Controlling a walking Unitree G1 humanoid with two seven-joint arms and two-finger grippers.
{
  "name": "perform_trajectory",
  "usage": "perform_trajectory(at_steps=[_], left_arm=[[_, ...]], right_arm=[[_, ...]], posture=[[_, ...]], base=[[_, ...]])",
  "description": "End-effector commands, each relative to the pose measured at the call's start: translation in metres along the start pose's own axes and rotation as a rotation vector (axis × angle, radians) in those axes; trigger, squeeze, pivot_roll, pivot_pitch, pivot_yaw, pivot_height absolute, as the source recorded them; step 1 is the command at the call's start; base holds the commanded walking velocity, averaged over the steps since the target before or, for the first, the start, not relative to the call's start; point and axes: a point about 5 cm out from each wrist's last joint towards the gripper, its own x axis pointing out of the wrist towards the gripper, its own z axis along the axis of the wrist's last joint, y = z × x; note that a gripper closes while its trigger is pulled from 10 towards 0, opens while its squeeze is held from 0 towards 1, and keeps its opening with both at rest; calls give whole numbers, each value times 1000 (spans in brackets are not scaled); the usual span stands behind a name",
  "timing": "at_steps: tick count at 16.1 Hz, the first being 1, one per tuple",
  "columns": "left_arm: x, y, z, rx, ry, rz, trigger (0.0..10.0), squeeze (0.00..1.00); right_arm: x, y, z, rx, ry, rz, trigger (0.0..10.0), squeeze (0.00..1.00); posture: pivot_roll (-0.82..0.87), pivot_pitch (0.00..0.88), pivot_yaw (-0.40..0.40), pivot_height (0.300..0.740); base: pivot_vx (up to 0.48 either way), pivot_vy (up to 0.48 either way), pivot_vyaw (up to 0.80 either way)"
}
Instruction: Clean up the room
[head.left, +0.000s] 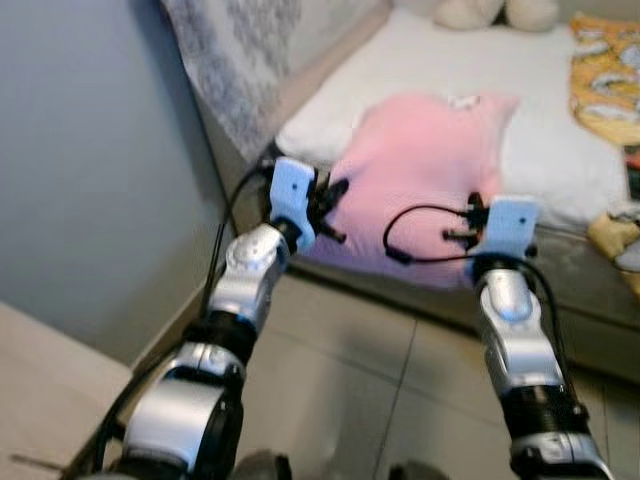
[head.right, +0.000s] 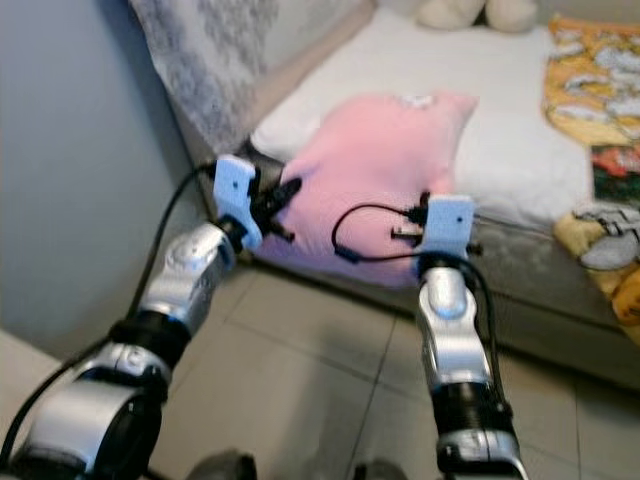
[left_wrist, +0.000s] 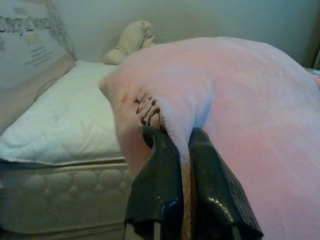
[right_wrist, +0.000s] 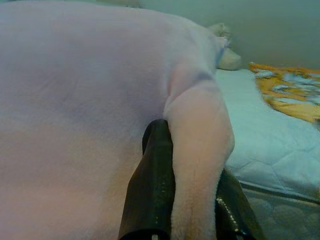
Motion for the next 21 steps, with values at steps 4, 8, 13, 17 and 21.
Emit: perform_trajectory(at_steps=[4,8,13,17,21], left_arm=[[-1,8,13,39,-34,3,10000,0],[-1,7,13,33,-35,-8,10000,0],[0,5,13,25,-36,-21,10000,0],[-3,17,10,-2,-15,53,10000,0],[-4,13,6,-8,-3,35,10000,0]], right_arm=[[3,-2,6,-2,-23,-22,10000,0],[5,0,6,-5,-22,-14,10000,0],[7,2,7,-9,-26,2,10000,0],[6,1,4,-8,-18,-1,10000,0],[4,-2,2,-3,-9,-7,10000,0]], posture=[[-42,0,57,696],[-37,0,49,696],[-34,0,42,696],[-31,0,39,696],[-39,0,45,696]], base=[[480,0,0],[480,0,0],[480,0,0],[480,0,0],[480,0,0]])
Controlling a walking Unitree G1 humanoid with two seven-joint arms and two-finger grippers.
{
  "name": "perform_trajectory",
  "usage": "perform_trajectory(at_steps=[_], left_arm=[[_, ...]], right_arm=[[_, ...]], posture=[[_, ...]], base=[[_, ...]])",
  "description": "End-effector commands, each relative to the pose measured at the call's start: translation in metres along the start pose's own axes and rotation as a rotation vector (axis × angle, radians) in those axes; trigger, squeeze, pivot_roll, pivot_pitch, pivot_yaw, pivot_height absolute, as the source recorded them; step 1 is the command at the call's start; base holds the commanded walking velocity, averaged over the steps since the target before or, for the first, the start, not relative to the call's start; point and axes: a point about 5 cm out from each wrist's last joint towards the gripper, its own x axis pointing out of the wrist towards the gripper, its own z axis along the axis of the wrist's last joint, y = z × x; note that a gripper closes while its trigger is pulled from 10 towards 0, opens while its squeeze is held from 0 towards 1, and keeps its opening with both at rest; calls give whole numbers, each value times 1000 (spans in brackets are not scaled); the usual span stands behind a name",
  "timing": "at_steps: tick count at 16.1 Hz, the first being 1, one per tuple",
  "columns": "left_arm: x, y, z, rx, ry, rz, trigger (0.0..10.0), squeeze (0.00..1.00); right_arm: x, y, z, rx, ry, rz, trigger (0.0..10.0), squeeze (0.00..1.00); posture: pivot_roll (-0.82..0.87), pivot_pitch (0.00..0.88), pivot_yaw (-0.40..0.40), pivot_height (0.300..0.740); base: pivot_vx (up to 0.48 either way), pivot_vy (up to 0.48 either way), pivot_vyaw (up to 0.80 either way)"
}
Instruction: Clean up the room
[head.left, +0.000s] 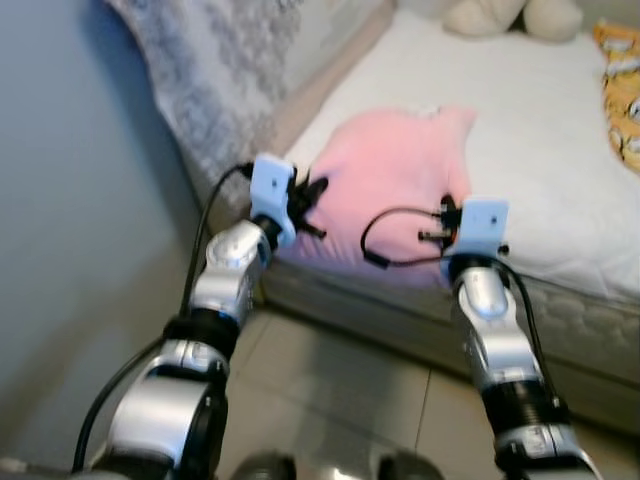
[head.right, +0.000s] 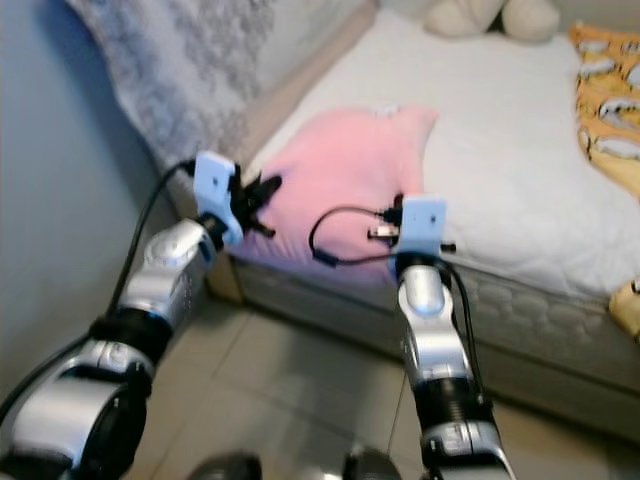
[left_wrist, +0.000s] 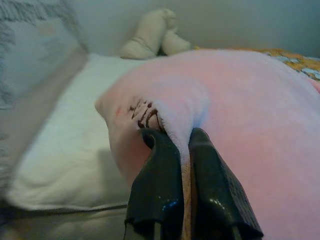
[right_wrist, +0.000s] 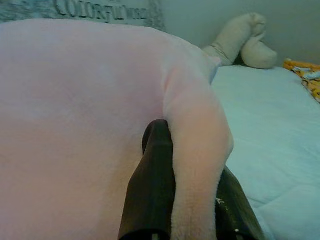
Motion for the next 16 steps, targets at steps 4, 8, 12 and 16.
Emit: perform_trajectory(at_steps=[4,8,12,16], left_arm=[[2,6,8,9,-19,21,10000,0],[2,8,7,-25,-20,46,10000,0],[2,5,3,-20,-13,41,10000,0],[1,5,1,-7,4,26,10000,0]], right_arm=[[0,-17,6,-7,-28,-60,10000,0],[1,-17,7,-12,-28,-54,10000,0],[-3,-18,-1,20,14,-37,10000,0],[-3,-12,-6,60,40,-33,10000,0]], posture=[[-51,0,46,696],[-56,0,45,696],[-49,0,40,696],[-46,0,61,696]], base=[[480,0,0],[478,0,0],[472,0,0],[472,0,0]])
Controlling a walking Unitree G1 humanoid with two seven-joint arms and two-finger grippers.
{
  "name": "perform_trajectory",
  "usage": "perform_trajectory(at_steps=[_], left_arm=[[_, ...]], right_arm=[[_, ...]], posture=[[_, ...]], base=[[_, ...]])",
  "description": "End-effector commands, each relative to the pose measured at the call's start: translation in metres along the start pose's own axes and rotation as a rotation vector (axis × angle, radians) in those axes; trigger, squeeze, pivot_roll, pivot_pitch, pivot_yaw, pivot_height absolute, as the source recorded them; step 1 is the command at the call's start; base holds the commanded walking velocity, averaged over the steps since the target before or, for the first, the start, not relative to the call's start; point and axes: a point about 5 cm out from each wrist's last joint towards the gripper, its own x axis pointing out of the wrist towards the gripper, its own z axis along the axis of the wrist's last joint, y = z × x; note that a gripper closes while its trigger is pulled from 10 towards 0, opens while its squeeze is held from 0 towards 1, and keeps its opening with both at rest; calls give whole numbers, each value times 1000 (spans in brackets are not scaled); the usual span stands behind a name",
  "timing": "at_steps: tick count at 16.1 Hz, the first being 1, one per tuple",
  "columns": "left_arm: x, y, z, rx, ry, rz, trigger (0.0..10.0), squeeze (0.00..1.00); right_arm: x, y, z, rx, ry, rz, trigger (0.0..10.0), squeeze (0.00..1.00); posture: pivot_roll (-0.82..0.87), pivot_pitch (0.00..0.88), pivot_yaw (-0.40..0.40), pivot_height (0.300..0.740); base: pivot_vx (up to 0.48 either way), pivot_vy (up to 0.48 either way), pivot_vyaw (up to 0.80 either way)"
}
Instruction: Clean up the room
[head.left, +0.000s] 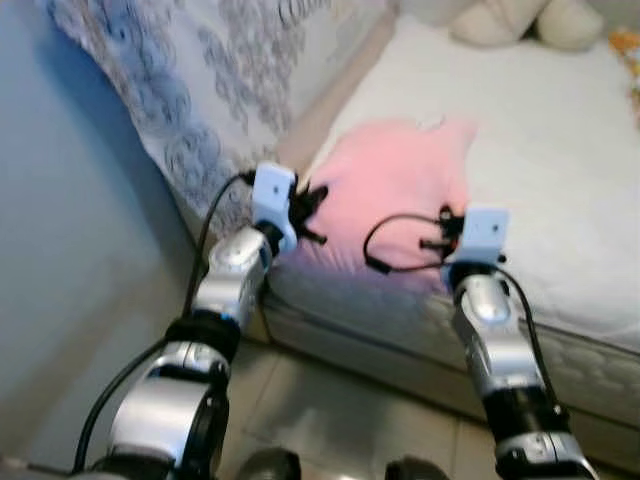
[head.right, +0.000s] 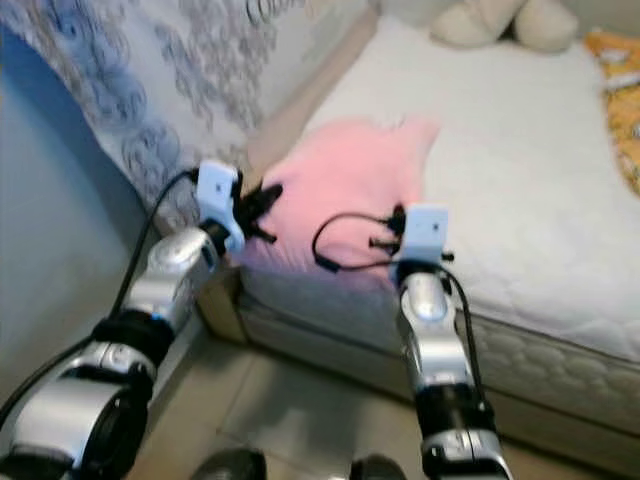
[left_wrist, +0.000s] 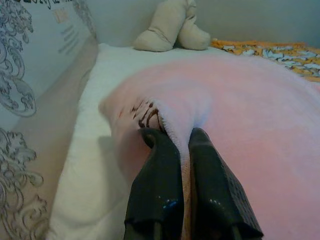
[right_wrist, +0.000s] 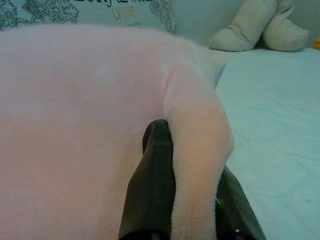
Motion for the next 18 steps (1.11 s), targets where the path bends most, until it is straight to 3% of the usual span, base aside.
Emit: perform_trajectory(at_steps=[1,18], left_arm=[[5,1,10,13,-29,4,10000,0],[13,12,23,65,-10,28,10000,0]], right_arm=[[0,-14,3,8,-12,-58,10000,0],[-1,-14,3,6,-18,-71,10000,0]], posture=[[-46,0,62,696],[-59,0,74,696]], base=[[472,0,0],[472,0,0]])
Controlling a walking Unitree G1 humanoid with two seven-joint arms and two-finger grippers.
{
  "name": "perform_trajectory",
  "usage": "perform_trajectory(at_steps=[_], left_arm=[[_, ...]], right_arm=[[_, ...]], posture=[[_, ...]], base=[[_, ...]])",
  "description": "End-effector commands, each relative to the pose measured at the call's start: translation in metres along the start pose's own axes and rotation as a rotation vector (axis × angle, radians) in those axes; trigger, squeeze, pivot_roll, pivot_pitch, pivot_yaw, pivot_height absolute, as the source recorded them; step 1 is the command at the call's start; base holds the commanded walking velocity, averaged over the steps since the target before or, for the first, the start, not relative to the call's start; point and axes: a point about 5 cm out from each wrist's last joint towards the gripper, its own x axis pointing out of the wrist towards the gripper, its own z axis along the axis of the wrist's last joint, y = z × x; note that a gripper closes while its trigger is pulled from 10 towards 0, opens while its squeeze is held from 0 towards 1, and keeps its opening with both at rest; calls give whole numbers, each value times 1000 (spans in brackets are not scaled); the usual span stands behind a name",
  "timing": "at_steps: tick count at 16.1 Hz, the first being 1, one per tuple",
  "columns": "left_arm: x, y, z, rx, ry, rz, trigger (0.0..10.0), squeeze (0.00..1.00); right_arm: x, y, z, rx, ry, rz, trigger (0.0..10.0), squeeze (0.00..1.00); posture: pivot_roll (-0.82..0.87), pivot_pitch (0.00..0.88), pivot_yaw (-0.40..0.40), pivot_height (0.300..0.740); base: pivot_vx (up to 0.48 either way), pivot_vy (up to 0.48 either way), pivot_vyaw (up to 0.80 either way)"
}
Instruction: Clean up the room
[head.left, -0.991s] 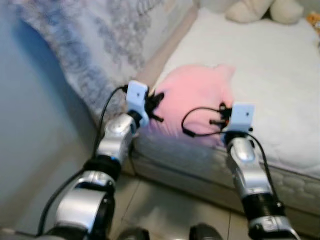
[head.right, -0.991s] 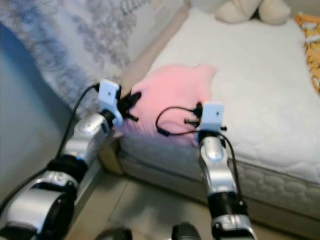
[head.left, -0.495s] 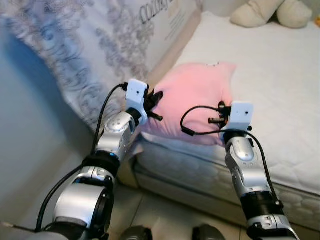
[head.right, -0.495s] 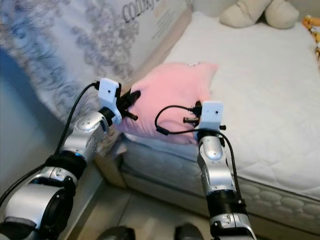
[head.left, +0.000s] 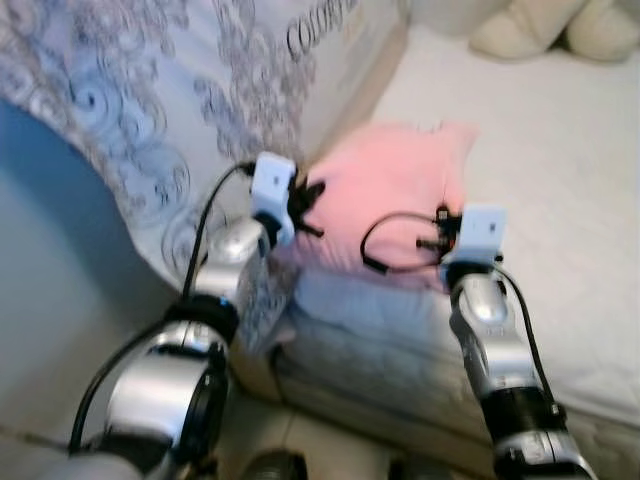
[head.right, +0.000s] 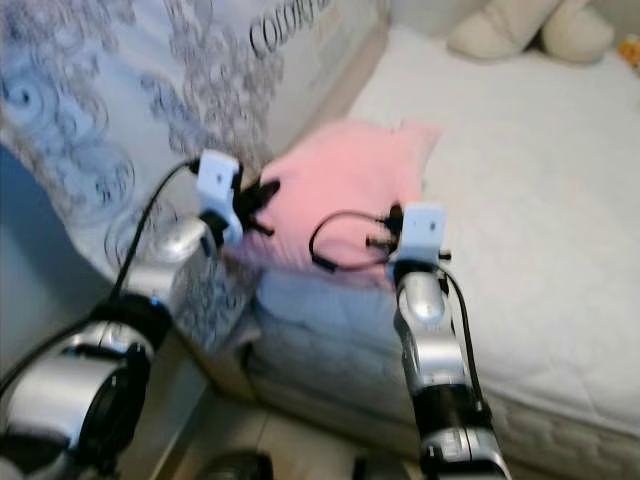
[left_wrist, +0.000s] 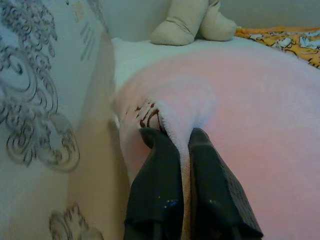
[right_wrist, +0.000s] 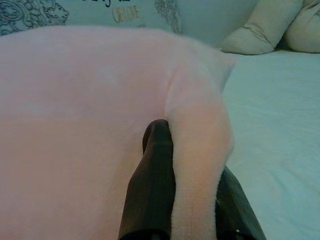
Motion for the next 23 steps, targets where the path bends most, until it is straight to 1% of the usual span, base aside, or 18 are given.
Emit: perform_trajectory(at_steps=[1,3,4,5,7,9,10,12,14,15,17,18,19,20,23], left_arm=[[7,2,18,22,-55,21,10000,0],[13,-5,23,57,-60,9,10000,0],[18,-6,25,73,-38,45,10000,0],[21,-8,25,100,-13,58,10000,0],[26,-15,27,110,-8,55,10000,0],[28,-18,26,90,10,73,10000,0],[28,-19,18,95,44,94,10000,0],[22,-23,-3,114,123,110,10000,0],[17,-23,-18,90,181,123,10000,0],[13,-22,-26,84,206,129,10000,0],[11,-21,-28,89,212,118,10000,0],[13,-19,-24,96,202,120,10000,435],[14,-18,-20,102,188,123,10000,788],[15,-16,-15,113,174,126,10000,1000],[19,-12,0,132,126,128,10000,1000]], right_arm=[[0,-14,2,2,-13,-79,10000,0],[8,-6,4,4,-13,-74,10000,0],[15,-3,9,-15,-26,-68,10000,0],[20,-1,12,-28,-31,-65,10000,0],[30,0,16,-35,-26,-49,10000,0],[39,-4,16,-21,0,-50,10000,0],[42,-6,5,-20,59,-24,10000,0],[34,-8,-20,-46,160,-6,10000,0],[27,-7,-35,-43,214,-13,10000,0],[22,0,-43,-46,239,2,10000,0],[19,8,-46,-29,243,12,10000,0],[19,12,-47,-10,239,22,10000,502],[19,12,-47,10,235,18,10000,1000],[20,14,-45,21,224,11,10000,1000],[21,24,-36,29,161,27,10000,1000]], posture=[[-64,0,77,696],[-72,0,82,696],[-75,0,88,696],[-79,0,93,696],[-90,23,95,696],[-97,45,93,696],[-102,84,89,696],[-101,117,82,696],[-104,131,77,696],[-108,136,74,696],[-113,138,74,696],[-114,132,71,696],[-115,130,71,696],[-116,123,68,696],[-112,95,70,696]], base=[[472,0,0],[472,0,0],[0,0,0],[0,0,0],[0,0,0],[0,0,0],[0,0,0],[0,0,0],[0,0,0],[0,0,0],[0,0,0],[0,0,0],[0,0,0],[0,0,0],[0,0,0]])
